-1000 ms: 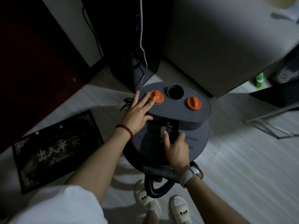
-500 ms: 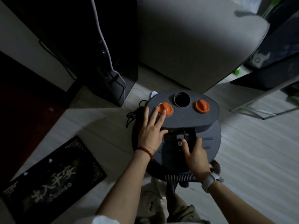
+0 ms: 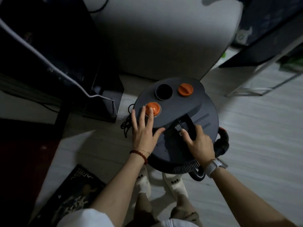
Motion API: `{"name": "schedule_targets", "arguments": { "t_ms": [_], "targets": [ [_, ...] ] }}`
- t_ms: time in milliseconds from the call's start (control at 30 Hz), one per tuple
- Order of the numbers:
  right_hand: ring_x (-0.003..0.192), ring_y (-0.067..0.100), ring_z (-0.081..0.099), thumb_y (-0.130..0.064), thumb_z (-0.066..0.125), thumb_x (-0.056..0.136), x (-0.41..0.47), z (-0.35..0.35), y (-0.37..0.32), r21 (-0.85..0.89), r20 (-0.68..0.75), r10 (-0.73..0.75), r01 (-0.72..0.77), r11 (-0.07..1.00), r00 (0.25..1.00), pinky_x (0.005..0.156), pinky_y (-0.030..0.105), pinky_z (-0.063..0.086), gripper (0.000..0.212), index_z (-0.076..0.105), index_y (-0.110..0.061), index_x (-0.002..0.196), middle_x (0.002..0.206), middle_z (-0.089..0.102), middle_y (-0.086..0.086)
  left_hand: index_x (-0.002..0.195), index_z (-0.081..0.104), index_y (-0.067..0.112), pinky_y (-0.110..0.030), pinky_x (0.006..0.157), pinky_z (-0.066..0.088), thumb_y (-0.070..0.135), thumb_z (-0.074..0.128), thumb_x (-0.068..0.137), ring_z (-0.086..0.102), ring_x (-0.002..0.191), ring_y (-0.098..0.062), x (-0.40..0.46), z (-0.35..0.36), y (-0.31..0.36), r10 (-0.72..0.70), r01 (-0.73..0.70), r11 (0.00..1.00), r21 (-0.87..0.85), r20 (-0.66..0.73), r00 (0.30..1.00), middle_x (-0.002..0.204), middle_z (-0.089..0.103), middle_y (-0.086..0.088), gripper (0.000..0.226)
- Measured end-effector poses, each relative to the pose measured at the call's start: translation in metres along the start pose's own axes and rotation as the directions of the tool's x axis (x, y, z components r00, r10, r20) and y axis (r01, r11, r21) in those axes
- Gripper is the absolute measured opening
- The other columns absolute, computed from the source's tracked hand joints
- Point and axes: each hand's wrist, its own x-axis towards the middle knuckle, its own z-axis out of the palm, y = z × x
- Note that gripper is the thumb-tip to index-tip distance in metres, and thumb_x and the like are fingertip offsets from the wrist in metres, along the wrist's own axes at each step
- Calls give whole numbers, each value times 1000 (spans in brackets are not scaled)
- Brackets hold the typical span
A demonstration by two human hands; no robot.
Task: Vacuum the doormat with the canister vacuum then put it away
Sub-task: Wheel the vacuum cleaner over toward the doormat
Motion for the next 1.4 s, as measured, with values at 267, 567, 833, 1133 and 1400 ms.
{"name": "schedule_targets", "arguments": {
  "t_ms": [267,567,833,1133,1400],
  "targets": [
    [83,42,63,-48,50,86,-42,-10,41,150,-76,219,-206,967,973,64,47,50,43,46,-12,107,91,68,20,143,18,21,-51,102,17,58,33,78,4,135,-37,5,18,34,285,-291,957,7,174,942,148,15,-4,76],
    [85,46,60,-34,53,89,-20,-43,82,261,-134,392,-349,900,910,62,43,43,27,36,-13,90,91,65,26,144,20,19,-51,92,46,61,37,77,18,137,-37,44,40,106,360,-411,911,44,404,841,146,39,-11,81],
    [84,47,59,-44,47,90,71,-56,58,231,-217,320,-270,935,922,69,49,48,38,40,-7,95,89,65,26,148,-6,25,-43,114,21,48,44,92,-22,142,-26,143,23,129,260,-324,944,66,455,851,157,-12,5,79],
    [83,47,60,-44,48,90,96,-59,49,206,-264,281,-230,951,923,69,51,48,43,43,-3,104,89,65,25,148,-5,26,-40,111,27,45,45,92,-24,141,-22,171,21,131,263,-309,950,37,437,860,157,-14,7,77],
    [112,39,51,-43,45,92,98,-54,42,196,-257,325,-281,940,910,87,49,44,51,37,-11,131,128,48,15,148,3,30,-44,117,17,43,49,91,-15,144,-17,165,8,125,255,-236,967,-96,421,871,158,-4,4,74]
  ]
}}
